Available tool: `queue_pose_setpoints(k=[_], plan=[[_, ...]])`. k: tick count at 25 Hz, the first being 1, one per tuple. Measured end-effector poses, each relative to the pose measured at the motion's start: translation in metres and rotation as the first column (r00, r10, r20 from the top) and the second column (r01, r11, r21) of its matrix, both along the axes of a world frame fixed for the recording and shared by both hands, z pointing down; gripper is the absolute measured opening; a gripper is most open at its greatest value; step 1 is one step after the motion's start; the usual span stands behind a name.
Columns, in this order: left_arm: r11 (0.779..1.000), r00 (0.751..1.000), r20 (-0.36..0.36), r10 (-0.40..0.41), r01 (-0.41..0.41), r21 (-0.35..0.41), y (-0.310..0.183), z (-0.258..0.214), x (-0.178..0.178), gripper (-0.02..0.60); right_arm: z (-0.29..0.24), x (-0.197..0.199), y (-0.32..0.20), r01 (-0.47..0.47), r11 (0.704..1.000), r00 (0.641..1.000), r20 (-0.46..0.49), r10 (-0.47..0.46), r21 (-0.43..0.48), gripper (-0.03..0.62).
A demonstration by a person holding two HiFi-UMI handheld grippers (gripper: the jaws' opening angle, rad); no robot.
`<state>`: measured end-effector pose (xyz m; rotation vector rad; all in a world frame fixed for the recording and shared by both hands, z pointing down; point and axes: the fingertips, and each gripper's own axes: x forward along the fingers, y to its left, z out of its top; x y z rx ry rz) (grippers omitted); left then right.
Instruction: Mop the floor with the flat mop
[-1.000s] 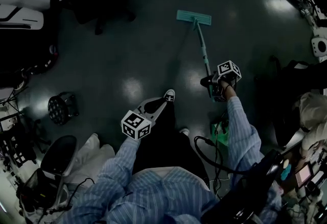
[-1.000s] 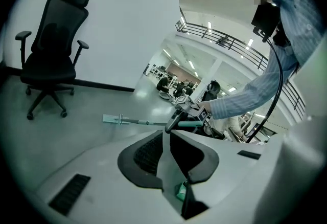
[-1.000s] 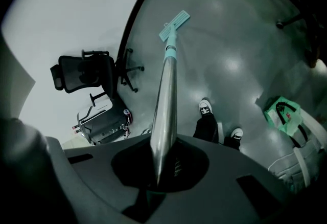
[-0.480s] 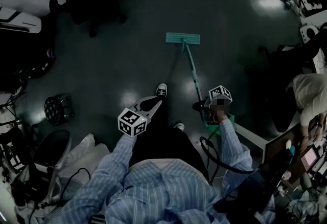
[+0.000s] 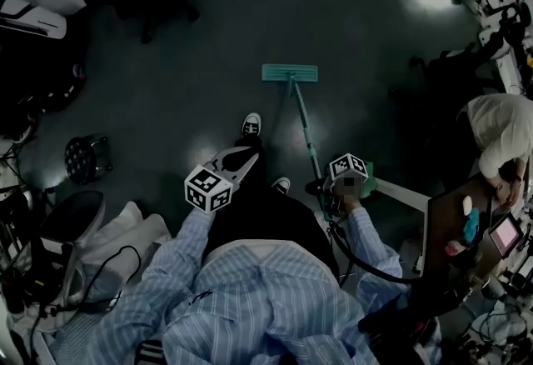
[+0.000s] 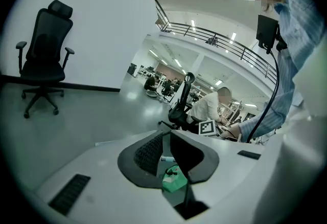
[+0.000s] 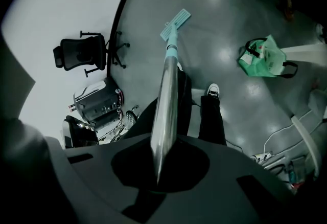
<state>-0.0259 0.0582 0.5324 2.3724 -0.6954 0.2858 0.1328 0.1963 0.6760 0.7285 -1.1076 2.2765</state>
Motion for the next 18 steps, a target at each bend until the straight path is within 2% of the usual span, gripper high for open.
queue_pose_setpoints(k=[7,18], plan=[[0.999,1.000,0.000,0.031,-0.031,0.036,0.068,-0.012,0.031,0.043,-0.017,0.039,0.102,0.074,0.997,0.997,-0.006,-0.075,-0.020,0.026],[0.996,1.000,0.002,0.014,-0.014,0.090,0.115,-0.035,0.023,0.043,-0.046,0.065,0.206,0.129,0.990,0.992,0.011,-0.128,-0.066,0.026]])
